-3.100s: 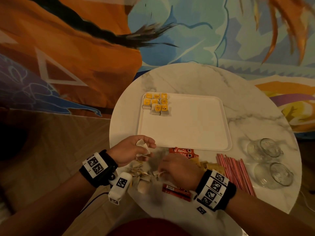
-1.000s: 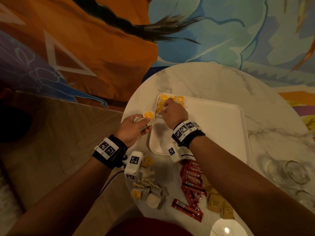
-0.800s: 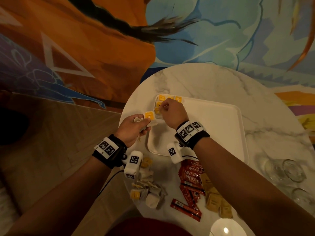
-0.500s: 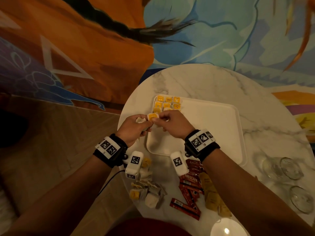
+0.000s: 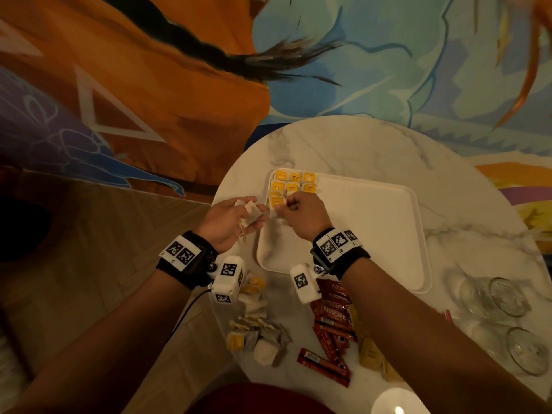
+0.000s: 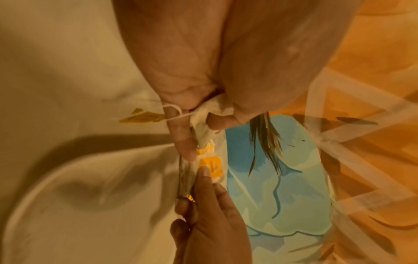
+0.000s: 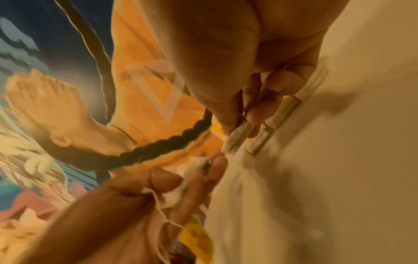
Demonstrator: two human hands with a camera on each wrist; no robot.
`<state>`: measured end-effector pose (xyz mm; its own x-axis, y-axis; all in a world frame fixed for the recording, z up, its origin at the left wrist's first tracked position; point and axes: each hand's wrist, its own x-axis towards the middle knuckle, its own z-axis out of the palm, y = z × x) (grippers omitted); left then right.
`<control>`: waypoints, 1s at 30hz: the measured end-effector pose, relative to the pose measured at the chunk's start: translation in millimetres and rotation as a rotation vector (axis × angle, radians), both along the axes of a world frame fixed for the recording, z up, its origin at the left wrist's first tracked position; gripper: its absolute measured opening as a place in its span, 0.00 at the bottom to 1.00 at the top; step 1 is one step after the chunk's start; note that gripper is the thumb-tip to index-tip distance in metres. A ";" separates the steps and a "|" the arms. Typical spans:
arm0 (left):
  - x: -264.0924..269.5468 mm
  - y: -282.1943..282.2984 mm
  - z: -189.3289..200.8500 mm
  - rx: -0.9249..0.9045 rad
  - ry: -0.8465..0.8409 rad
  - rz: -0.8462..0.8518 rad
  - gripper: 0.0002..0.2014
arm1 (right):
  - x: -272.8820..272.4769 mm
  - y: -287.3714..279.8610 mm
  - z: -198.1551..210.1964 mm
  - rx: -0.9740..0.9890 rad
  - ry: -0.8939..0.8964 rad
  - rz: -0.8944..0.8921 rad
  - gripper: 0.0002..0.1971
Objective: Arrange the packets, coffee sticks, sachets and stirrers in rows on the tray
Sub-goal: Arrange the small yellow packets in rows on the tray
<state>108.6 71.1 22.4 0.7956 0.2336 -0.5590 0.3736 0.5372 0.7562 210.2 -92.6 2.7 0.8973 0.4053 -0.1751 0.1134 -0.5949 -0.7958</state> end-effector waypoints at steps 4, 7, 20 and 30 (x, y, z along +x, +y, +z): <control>-5.2 1.4 -2.4 0.024 -0.030 -0.036 0.20 | -0.9 8.8 -11.7 -0.150 -0.011 0.029 0.10; -9.1 0.9 -2.7 0.035 -0.049 -0.061 0.19 | -1.0 13.4 -10.4 -0.208 -0.024 0.019 0.14; -7.1 -2.6 -8.9 0.146 0.062 -0.069 0.07 | -14.3 8.0 14.3 -0.032 -0.172 0.140 0.02; 1.7 -14.0 2.6 0.143 0.015 -0.081 0.09 | -40.4 -11.2 19.5 0.091 -0.225 0.247 0.07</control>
